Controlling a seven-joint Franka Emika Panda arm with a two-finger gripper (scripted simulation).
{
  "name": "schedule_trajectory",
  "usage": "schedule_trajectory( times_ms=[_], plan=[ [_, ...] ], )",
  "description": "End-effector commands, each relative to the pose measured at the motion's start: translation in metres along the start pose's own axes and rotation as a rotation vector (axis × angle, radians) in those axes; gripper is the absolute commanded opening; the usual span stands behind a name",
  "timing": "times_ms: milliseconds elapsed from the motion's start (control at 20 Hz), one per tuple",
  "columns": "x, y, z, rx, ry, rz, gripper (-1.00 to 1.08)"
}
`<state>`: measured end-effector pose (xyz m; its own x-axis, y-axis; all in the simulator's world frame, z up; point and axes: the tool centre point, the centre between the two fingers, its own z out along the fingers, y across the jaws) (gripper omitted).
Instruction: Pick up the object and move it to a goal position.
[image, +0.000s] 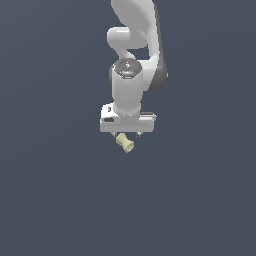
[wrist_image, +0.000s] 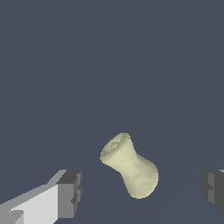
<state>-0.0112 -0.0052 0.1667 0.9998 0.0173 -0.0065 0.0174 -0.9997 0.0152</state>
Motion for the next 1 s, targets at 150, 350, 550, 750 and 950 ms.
schedule_trajectory(
  times_ms=[150, 350, 550, 750, 950],
  plan=[
    [0.002, 0.000, -0.003, -0.001, 0.008, -0.001, 1.00],
    [0.010, 0.001, -0.013, -0.004, 0.036, -0.007, 1.00],
    [0.011, 0.002, -0.014, -0.005, 0.040, -0.008, 1.00],
    [0.011, 0.002, -0.014, -0.005, 0.039, -0.011, 1.00],
    [0.009, 0.002, -0.011, -0.005, 0.038, -0.036, 1.00]
  ],
)
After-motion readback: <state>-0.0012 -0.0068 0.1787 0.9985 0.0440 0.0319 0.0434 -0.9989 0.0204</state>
